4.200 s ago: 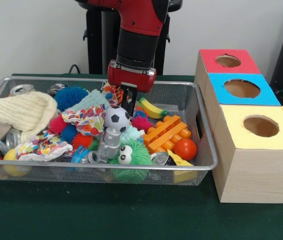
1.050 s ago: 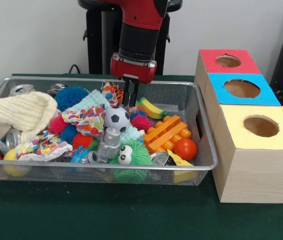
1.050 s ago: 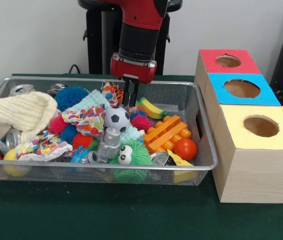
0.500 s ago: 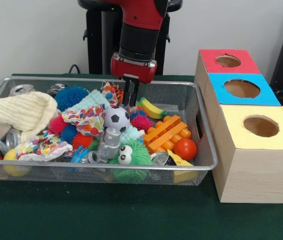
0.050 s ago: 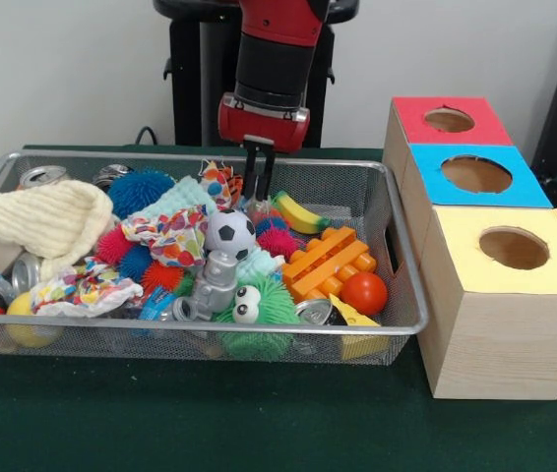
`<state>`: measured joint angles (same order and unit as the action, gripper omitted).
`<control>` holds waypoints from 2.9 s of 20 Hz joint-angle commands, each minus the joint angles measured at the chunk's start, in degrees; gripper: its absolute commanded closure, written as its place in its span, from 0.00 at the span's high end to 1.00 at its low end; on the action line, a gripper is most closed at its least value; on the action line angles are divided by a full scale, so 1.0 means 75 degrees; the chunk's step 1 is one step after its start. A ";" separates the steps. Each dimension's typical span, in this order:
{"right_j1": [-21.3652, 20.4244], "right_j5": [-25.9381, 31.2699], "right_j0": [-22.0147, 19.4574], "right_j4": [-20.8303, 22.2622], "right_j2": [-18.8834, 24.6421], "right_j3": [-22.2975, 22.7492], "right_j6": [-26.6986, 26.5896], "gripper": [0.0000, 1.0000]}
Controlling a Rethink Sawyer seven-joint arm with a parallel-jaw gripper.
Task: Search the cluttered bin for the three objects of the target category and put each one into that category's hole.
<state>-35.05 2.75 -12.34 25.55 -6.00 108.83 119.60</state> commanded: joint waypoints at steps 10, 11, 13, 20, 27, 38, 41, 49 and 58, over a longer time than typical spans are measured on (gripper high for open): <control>-0.1507 0.2319 -0.0672 -0.0381 0.1468 0.0474 -0.0254 0.00; -0.1596 0.2414 -0.0692 -0.0406 0.1513 0.0504 -0.0262 0.00; -0.1737 0.2535 -0.0714 -0.0421 0.1578 0.0549 -0.0253 0.00; -0.2236 0.3012 -0.0780 -0.0530 0.1788 0.0689 -0.0309 0.00; -0.2908 0.3362 -0.0846 -0.0715 0.1950 0.0958 -0.0459 0.00; -0.4473 0.4467 -0.1396 -0.1694 0.2667 0.1471 -0.1262 0.00; -0.4584 0.4691 -0.1272 -0.1727 0.2632 0.1350 -0.1104 0.00; -0.4663 0.4902 -0.0991 -0.1763 0.2596 0.1204 -0.0594 0.00; -0.4333 0.4450 -0.0645 -0.1566 0.2387 0.1094 -0.0017 0.00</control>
<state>-69.54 32.85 -17.94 13.58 9.31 116.20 119.59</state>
